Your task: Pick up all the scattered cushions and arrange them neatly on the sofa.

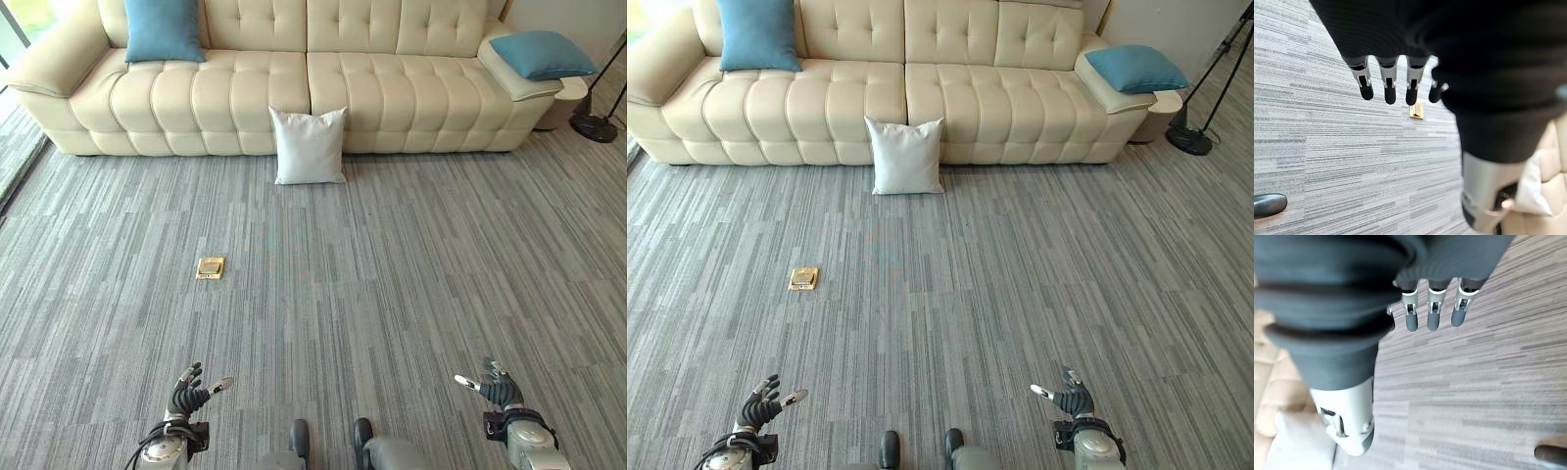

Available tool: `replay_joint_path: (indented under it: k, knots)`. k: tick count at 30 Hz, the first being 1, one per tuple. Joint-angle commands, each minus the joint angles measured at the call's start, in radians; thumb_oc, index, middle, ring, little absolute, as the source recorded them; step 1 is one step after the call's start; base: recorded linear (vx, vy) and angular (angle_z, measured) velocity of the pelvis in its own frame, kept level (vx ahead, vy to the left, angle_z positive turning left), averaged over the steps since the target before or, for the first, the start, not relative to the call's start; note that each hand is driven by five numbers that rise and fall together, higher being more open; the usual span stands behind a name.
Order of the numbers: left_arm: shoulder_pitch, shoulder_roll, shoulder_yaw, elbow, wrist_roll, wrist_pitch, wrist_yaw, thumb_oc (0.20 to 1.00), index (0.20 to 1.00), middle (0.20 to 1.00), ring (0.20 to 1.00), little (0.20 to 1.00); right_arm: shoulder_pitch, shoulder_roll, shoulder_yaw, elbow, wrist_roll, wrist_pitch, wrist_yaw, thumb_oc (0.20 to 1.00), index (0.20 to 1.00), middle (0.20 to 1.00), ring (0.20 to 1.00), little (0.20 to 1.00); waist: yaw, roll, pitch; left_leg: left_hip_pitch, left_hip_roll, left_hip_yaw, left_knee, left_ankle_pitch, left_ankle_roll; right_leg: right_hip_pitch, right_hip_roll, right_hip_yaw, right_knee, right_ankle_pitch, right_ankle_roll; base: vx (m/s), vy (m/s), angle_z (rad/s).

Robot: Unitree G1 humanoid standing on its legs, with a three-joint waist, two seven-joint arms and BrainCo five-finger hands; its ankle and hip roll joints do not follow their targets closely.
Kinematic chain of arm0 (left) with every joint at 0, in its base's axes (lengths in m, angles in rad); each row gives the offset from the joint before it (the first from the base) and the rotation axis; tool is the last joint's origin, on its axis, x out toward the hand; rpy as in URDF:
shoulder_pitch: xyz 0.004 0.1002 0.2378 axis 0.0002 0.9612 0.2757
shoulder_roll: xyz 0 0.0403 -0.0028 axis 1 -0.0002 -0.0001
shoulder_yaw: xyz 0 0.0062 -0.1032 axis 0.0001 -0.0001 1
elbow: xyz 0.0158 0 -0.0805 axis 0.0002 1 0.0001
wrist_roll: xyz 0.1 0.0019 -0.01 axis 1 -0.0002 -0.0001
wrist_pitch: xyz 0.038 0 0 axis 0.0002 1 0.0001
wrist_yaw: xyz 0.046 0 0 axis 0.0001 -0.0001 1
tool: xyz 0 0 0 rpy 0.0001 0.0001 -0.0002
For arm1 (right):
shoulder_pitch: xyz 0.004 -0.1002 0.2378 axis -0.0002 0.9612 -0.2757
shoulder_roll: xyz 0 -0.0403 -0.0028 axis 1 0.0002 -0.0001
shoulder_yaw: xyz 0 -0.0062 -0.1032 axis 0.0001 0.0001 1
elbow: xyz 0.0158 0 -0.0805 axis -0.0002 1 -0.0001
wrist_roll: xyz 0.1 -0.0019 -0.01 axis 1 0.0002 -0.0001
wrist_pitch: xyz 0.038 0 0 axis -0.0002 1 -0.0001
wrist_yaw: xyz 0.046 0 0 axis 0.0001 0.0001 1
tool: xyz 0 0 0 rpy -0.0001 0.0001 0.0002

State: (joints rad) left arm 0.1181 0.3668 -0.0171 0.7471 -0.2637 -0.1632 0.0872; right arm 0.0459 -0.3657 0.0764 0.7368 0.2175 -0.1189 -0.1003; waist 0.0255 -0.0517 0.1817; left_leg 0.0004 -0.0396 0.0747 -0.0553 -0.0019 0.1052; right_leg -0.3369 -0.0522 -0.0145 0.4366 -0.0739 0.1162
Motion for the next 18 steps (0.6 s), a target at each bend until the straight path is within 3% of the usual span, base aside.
replay_joint_path:
  k: [1, 6, 8, 9, 10, 11, 12, 14, 15, 17, 18]
  knots:
    - [0.011, 0.033, 0.010, -0.029, -0.019, -0.032, 0.007, 1.000, 1.000, 1.000, 1.000, 1.000, -0.026, -0.021, -0.004, -0.040, 0.020, -0.023, -0.002, 1.000, 1.000, 1.000, 1.000, 1.000, -0.009, 0.009, -0.011, 0.057, -0.053, -0.073, 0.143, -0.176, -0.031, 0.058, -0.014, -0.067, -0.215, 0.115, 0.003, 0.20, -0.016, 0.13]
    - [-0.002, 0.019, -0.009, -0.031, -0.008, -0.035, 0.004, 1.000, 1.000, 1.000, 1.000, 1.000, -0.001, -0.036, -0.004, -0.072, 0.007, -0.020, 0.003, 1.000, 1.000, 1.000, 1.000, 1.000, -0.053, 0.024, 0.016, 0.159, -0.060, -0.131, 0.134, -0.202, -0.057, -0.010, -0.021, -0.128, -0.334, 0.172, 0.018, 0.38, -0.073, 0.31]
    - [0.001, 0.015, -0.023, -0.035, 0.008, -0.034, -0.007, 1.000, 1.000, 1.000, 1.000, 1.000, 0.028, -0.039, -0.001, -0.090, 0.000, -0.021, 0.020, 1.000, 1.000, 1.000, 1.000, 1.000, -0.068, 0.027, -0.001, 0.199, -0.052, -0.165, 0.144, -0.217, -0.079, 0.005, -0.022, -0.112, -0.305, 0.177, -0.006, 0.44, -0.204, 0.78]
    - [0.004, 0.011, -0.027, -0.034, 0.008, -0.033, -0.011, 1.000, 1.000, 1.000, 1.000, 1.000, 0.032, -0.037, -0.004, -0.088, 0.003, -0.021, 0.024, 1.000, 1.000, 1.000, 1.000, 1.000, -0.073, 0.034, -0.013, 0.204, -0.037, -0.170, 0.161, -0.196, -0.097, 0.016, -0.009, -0.109, -0.295, 0.172, -0.019, 0.56, -0.362, 0.98]
    - [0.005, 0.001, -0.041, -0.040, 0.004, -0.029, -0.021, 1.000, 1.000, 1.000, 1.000, 1.000, 0.033, -0.037, -0.001, -0.095, 0.008, -0.029, 0.031, 1.000, 1.000, 1.000, 1.000, 1.000, -0.076, 0.048, -0.021, 0.149, 0.013, -0.139, 0.308, -0.088, -0.162, 0.065, 0.004, -0.122, -0.292, 0.143, -0.052, 0.44, -0.299, 0.96]
    - [0.005, 0.001, -0.040, -0.040, 0.004, -0.029, -0.021, 1.000, 1.000, 1.000, 1.000, 1.000, 0.033, -0.037, -0.001, -0.095, 0.008, -0.029, 0.031, 1.000, 1.000, 1.000, 1.000, 1.000, -0.078, 0.044, -0.023, 0.145, 0.010, -0.141, 0.307, -0.084, -0.161, 0.063, 0.000, -0.123, -0.294, 0.145, -0.051, 0.39, -0.301, 0.85]
    - [0.004, -0.001, -0.044, -0.043, 0.000, -0.025, -0.027, 1.000, 1.000, 1.000, 1.000, 1.000, 0.034, -0.040, -0.002, -0.101, 0.013, -0.032, 0.032, 1.000, 1.000, 1.000, 1.000, 1.000, -0.078, 0.043, -0.022, 0.103, 0.034, -0.118, 0.391, -0.035, -0.176, 0.090, 0.009, -0.121, -0.300, 0.127, -0.071, 0.17, -0.159, 0.36]
    - [-0.006, -0.003, -0.049, -0.035, -0.002, -0.022, -0.025, 1.000, 1.000, 1.000, 1.000, 1.000, 0.028, -0.045, 0.000, -0.100, 0.019, -0.032, 0.026, 1.000, 1.000, 1.000, 1.000, 1.000, -0.074, 0.034, -0.016, 0.042, 0.065, -0.062, 0.491, 0.017, -0.173, 0.126, 0.014, -0.126, -0.309, 0.091, -0.096, 0.22, -0.189, 0.08]
    - [-0.007, -0.003, -0.049, -0.035, -0.002, -0.023, -0.025, 1.000, 1.000, 1.000, 1.000, 1.000, 0.027, -0.045, -0.001, -0.099, 0.019, -0.032, 0.026, 1.000, 1.000, 1.000, 1.000, 1.000, -0.074, 0.035, -0.015, 0.040, 0.066, -0.062, 0.495, 0.014, -0.173, 0.126, 0.016, -0.126, -0.308, 0.091, -0.097, 0.25, -0.168, -0.21]
    - [-0.034, -0.009, -0.067, -0.020, 0.003, -0.023, -0.025, 1.000, 1.000, 1.000, 1.000, 1.000, 0.015, -0.051, 0.001, -0.096, 0.031, -0.029, 0.019, 1.000, 1.000, 1.000, 1.000, 1.000, -0.052, 0.014, 0.010, -0.102, 0.065, 0.014, 0.518, -0.052, -0.130, 0.188, 0.007, -0.111, -0.330, 0.051, -0.103, 0.42, -0.143, 0.03]
    - [-0.030, -0.006, -0.072, -0.031, 0.010, -0.022, -0.025, 1.000, 1.000, 1.000, 1.000, 1.000, 0.014, -0.055, 0.002, -0.098, 0.029, -0.027, 0.012, 1.000, 1.000, 1.000, 1.000, 1.000, -0.027, 0.005, 0.023, -0.211, 0.047, 0.050, 0.400, -0.094, -0.114, 0.248, 0.004, -0.098, -0.346, 0.015, -0.094, 0.40, -0.051, 0.33]
